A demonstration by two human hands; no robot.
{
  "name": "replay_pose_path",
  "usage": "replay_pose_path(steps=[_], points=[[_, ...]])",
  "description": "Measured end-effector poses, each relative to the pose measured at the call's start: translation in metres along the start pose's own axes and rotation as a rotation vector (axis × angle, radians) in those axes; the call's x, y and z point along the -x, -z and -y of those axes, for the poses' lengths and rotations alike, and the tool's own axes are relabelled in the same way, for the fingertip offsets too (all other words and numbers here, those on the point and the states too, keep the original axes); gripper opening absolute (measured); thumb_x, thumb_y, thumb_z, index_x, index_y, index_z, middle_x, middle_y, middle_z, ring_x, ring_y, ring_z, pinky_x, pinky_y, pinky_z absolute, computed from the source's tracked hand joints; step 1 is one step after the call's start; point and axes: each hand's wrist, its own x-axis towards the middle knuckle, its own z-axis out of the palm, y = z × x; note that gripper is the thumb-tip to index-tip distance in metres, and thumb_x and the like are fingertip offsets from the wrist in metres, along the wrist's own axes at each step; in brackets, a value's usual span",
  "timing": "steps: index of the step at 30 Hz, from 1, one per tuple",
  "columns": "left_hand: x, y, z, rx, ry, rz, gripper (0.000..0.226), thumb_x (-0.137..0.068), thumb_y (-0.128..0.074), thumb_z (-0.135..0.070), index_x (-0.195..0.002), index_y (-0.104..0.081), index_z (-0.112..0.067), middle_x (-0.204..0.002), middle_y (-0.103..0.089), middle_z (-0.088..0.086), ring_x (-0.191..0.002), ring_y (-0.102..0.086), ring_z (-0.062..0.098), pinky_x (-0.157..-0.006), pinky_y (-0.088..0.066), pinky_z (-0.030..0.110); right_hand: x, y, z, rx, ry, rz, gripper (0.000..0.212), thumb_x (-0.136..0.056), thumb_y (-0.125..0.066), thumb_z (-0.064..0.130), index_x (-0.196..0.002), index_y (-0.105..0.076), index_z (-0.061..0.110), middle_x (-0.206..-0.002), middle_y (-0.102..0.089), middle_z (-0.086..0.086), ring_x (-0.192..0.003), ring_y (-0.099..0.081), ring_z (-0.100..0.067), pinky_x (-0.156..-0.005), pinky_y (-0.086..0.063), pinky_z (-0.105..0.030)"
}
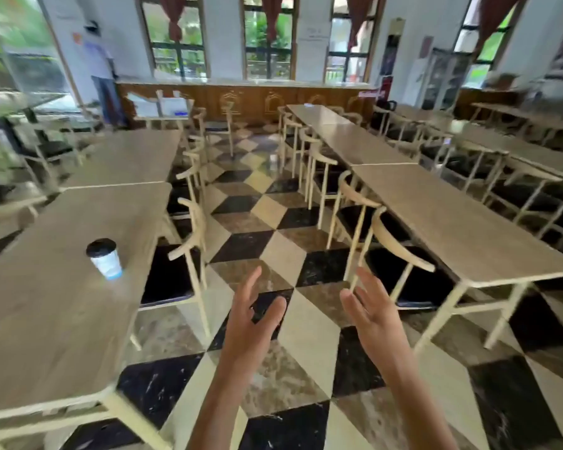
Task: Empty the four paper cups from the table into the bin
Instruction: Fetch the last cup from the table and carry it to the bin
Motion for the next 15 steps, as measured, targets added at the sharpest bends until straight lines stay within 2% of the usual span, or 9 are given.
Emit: replay_pose_path(steps=[1,3,5,7,9,10,11,13,15], points=[[-0.007,0.035,0.003,-0.004,0.008,-0.074,0.062,-0.070,-0.068,-0.070,-0.127,-0.044,-0.070,-0.147,-0.044,-0.029,-0.138,-0.041,0.001,-0.101,-0.040,0.026,-0.010,-0.038,0.007,-0.011,0.005,0.060,0.064,-0.087,-0.055,0.051,-0.147,-0.038,0.034,-0.144,-0.041,0.017,-0.130,-0.043,0.003,-0.102,-0.038,-0.022],[-0.018,0.101,0.006,-0.006,0.016,-0.218,0.061,-0.067,-0.071,-0.066,-0.123,-0.048,-0.067,-0.147,-0.050,-0.012,-0.135,-0.047,0.009,-0.106,-0.046,0.040,-0.027,-0.110,0.022,-0.009,0.035,0.168,0.064,-0.088,-0.053,0.052,-0.147,-0.036,0.036,-0.145,-0.038,0.021,-0.136,-0.038,-0.004,-0.108,-0.037,-0.030],[-0.029,0.159,0.011,-0.006,0.012,-0.331,0.059,-0.074,-0.075,-0.051,-0.127,-0.049,-0.056,-0.142,-0.055,-0.008,-0.131,-0.052,0.017,-0.106,-0.047,0.049,-0.041,-0.172,0.035,-0.022,0.052,0.266,0.064,-0.091,-0.053,0.049,-0.149,-0.034,0.033,-0.151,-0.037,0.017,-0.142,-0.036,-0.009,-0.114,-0.037,-0.040],[-0.038,0.209,0.018,-0.018,-0.013,-0.414,0.053,-0.087,-0.076,-0.027,-0.125,-0.050,-0.055,-0.127,-0.059,-0.030,-0.126,-0.056,0.011,-0.098,-0.051,0.035,-0.053,-0.223,0.045,-0.039,0.049,0.346,0.061,-0.093,-0.055,0.043,-0.149,-0.034,0.032,-0.149,-0.036,0.019,-0.143,-0.035,-0.011,-0.117,-0.034,-0.043],[-0.045,0.248,0.023,-0.058,-0.026,-0.462,0.055,-0.094,-0.070,-0.023,-0.118,-0.049,-0.067,-0.119,-0.057,-0.043,-0.118,-0.057,-0.005,-0.087,-0.050,0.017,-0.066,-0.266,0.051,-0.053,0.043,0.405,0.058,-0.094,-0.056,0.042,-0.148,-0.036,0.033,-0.147,-0.038,0.018,-0.143,-0.036,-0.011,-0.117,-0.034,-0.042],[-0.049,0.262,0.025,-0.080,-0.025,-0.488,0.053,-0.095,-0.068,-0.025,-0.119,-0.048,-0.067,-0.123,-0.056,-0.040,-0.117,-0.057,-0.005,-0.082,-0.048,0.012,-0.073,-0.285,0.052,-0.056,0.042,0.430,0.058,-0.094,-0.057,0.042,-0.147,-0.037,0.032,-0.149,-0.038,0.016,-0.143,-0.036,-0.012,-0.117,-0.034,-0.043],[-0.053,0.275,0.027,-0.094,-0.020,-0.520,0.049,-0.095,-0.067,-0.027,-0.124,-0.047,-0.062,-0.130,-0.054,-0.031,-0.118,-0.057,0.001,-0.081,-0.047,0.012,-0.081,-0.303,0.053,-0.054,0.043,0.459,0.060,-0.093,-0.056,0.044,-0.148,-0.037,0.030,-0.152,-0.038,0.013,-0.144,-0.035,-0.013,-0.118,-0.033,-0.043],[-0.068,0.296,0.033,-0.117,0.009,-0.578,0.049,-0.093,-0.066,-0.033,-0.136,-0.046,-0.045,-0.142,-0.047,-0.011,-0.124,-0.053,0.014,-0.085,-0.047,0.022,-0.100,-0.335,0.052,-0.041,0.051,0.520,0.066,-0.089,-0.053,0.052,-0.149,-0.035,0.030,-0.156,-0.036,0.011,-0.145,-0.034,-0.012,-0.119,-0.031,-0.041],[-0.089,0.315,0.044,-0.156,0.035,-0.619,0.058,-0.090,-0.066,-0.041,-0.143,-0.045,-0.035,-0.147,-0.044,-0.005,-0.128,-0.050,0.021,-0.095,-0.048,0.036,-0.123,-0.365,0.044,-0.050,0.040,0.560,0.063,-0.092,-0.053,0.051,-0.149,-0.035,0.033,-0.156,-0.036,0.011,-0.143,-0.035,-0.011,-0.116,-0.032,-0.034]])
